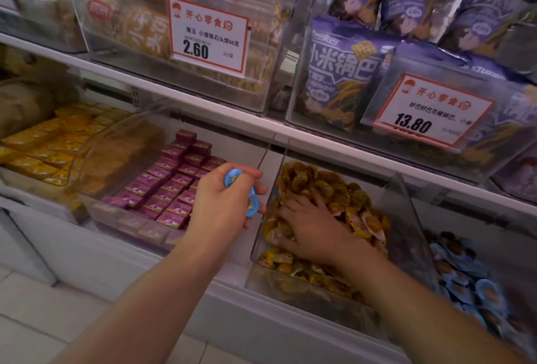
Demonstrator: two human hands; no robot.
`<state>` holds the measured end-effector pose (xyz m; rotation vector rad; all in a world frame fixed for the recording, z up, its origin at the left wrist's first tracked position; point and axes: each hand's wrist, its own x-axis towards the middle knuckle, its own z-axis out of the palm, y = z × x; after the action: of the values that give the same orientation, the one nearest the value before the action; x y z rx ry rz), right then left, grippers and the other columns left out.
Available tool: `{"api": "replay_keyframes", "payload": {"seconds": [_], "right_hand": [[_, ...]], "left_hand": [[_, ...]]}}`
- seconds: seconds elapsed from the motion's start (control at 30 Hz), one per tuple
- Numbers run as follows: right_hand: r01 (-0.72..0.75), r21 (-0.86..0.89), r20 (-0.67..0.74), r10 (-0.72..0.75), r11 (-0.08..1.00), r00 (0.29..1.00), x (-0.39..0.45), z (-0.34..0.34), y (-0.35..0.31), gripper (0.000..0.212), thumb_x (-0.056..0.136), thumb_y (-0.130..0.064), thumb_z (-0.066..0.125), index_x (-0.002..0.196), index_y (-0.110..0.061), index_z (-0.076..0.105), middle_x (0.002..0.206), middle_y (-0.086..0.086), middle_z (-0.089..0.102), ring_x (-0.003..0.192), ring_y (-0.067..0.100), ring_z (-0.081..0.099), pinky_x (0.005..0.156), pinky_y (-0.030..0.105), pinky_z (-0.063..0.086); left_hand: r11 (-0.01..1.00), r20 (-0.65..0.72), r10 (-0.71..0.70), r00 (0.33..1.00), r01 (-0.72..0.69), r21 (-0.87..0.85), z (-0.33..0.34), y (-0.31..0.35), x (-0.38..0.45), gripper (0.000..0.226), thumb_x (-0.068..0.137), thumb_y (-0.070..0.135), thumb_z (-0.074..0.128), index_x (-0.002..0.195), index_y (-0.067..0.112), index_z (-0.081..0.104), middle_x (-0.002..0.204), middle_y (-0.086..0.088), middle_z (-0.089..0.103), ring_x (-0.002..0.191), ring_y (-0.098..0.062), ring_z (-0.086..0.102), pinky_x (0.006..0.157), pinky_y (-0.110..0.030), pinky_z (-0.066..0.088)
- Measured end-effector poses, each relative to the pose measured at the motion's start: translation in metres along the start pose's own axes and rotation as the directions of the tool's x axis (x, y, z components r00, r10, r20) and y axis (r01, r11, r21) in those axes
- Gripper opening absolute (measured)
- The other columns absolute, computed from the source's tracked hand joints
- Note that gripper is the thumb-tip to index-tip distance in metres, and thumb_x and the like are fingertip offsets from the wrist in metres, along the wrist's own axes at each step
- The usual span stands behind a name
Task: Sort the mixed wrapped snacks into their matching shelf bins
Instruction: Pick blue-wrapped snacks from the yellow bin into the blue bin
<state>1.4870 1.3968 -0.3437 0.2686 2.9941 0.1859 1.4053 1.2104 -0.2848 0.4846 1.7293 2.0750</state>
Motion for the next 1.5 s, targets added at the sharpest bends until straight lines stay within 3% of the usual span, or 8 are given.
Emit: {"api": "replay_keyframes", "payload": {"seconds": [0.13, 0.27, 0.33, 0.43, 0.57, 0.8, 1.27, 1.5], "right_hand": [[0.009, 0.09, -0.033, -0.007, 0.996, 0.999, -0.031, -0.002, 0.033, 0.031, 0.087, -0.061, 0.039, 0.085, -0.035, 0.056, 0.088, -0.019, 0.052, 0.101, 0.008, 0.052, 0.122, 0.046, 0.018], [-0.055, -0.015, 0.119, 0.056, 0.998, 0.991, -0.042, -0.006, 0.042, 0.043, 0.075, -0.064, 0.036, 0.072, -0.029, 0.06, 0.092, -0.01, 0.056, 0.107, 0.013, 0.053, 0.118, 0.038, 0.025], [-0.082, -0.004, 0.096, 0.082, 0.997, 0.992, -0.036, -0.008, 0.032, 0.046, 0.079, -0.065, 0.035, 0.072, -0.027, 0.06, 0.084, -0.01, 0.058, 0.093, 0.011, 0.057, 0.101, 0.031, 0.038], [-0.058, 0.025, -0.172, 0.061, 0.998, 0.983, -0.017, -0.011, 0.011, 0.038, 0.093, -0.054, 0.039, 0.074, -0.028, 0.058, 0.07, -0.014, 0.051, 0.07, 0.011, 0.053, 0.065, 0.029, 0.039], [-0.138, -0.022, -0.135, 0.134, 0.99, 0.982, 0.014, -0.004, -0.005, 0.04, 0.096, -0.046, 0.048, 0.125, -0.02, 0.06, 0.119, 0.002, 0.058, 0.116, 0.023, 0.049, 0.097, 0.043, 0.041], [-0.243, 0.051, -0.087, 0.246, 0.969, 0.965, 0.024, 0.023, 0.006, 0.073, 0.089, -0.056, 0.053, 0.152, -0.03, 0.027, 0.155, 0.002, 0.032, 0.14, 0.029, 0.031, 0.113, 0.047, 0.028], [-0.246, 0.151, -0.115, 0.264, 0.957, 0.958, 0.041, 0.014, 0.018, 0.056, 0.076, -0.04, 0.071, 0.129, -0.036, 0.053, 0.12, -0.001, 0.065, 0.111, 0.025, 0.056, 0.09, 0.039, 0.044], [-0.192, 0.318, -0.025, 0.211, 0.928, 0.977, 0.027, 0.012, 0.015, 0.044, 0.08, -0.039, 0.07, 0.123, -0.039, 0.063, 0.119, -0.003, 0.062, 0.116, 0.021, 0.051, 0.099, 0.042, 0.042]], "left_hand": [[1.0, 0.008, -0.002, 1.0, 0.002, -0.009, 0.0, -0.001, 0.003, 0.024, 0.095, 0.01, 0.051, 0.082, 0.021, 0.068, 0.071, 0.0, 0.071, 0.057, -0.021, 0.069, 0.038, -0.025, 0.04], [1.0, 0.014, 0.005, 1.0, -0.005, 0.001, 0.001, -0.001, 0.002, 0.023, 0.096, 0.011, 0.052, 0.082, 0.022, 0.068, 0.072, 0.0, 0.071, 0.057, -0.02, 0.069, 0.037, -0.024, 0.04], [1.0, 0.014, 0.01, 1.0, -0.01, 0.007, 0.001, -0.001, 0.002, 0.024, 0.096, 0.011, 0.052, 0.082, 0.023, 0.068, 0.072, 0.0, 0.072, 0.057, -0.019, 0.069, 0.037, -0.024, 0.041], [1.0, 0.017, 0.019, 1.0, -0.019, 0.013, 0.001, -0.002, 0.001, 0.024, 0.095, 0.011, 0.052, 0.083, 0.022, 0.068, 0.072, 0.001, 0.072, 0.057, -0.019, 0.068, 0.038, -0.023, 0.041], [0.999, 0.021, 0.03, 0.999, -0.03, 0.02, 0.002, -0.001, 0.0, 0.025, 0.096, 0.011, 0.052, 0.081, 0.024, 0.068, 0.072, 0.0, 0.072, 0.057, -0.02, 0.068, 0.038, -0.023, 0.042], [0.999, 0.032, 0.037, 0.999, -0.037, 0.017, 0.001, 0.0, 0.0, 0.029, 0.096, 0.01, 0.052, 0.078, 0.026, 0.068, 0.071, 0.001, 0.071, 0.058, -0.021, 0.068, 0.038, -0.025, 0.041], [0.999, 0.035, 0.044, 0.998, -0.044, 0.026, -0.001, 0.0, 0.0, 0.039, 0.095, 0.01, 0.052, 0.073, 0.036, 0.069, 0.073, 0.001, 0.072, 0.058, -0.02, 0.069, 0.039, -0.024, 0.042], [0.998, 0.038, 0.044, 0.998, -0.046, 0.032, 0.002, 0.002, -0.001, 0.036, 0.096, 0.011, 0.052, 0.074, 0.035, 0.069, 0.074, 0.0, 0.073, 0.058, -0.019, 0.069, 0.039, -0.025, 0.042]]}}
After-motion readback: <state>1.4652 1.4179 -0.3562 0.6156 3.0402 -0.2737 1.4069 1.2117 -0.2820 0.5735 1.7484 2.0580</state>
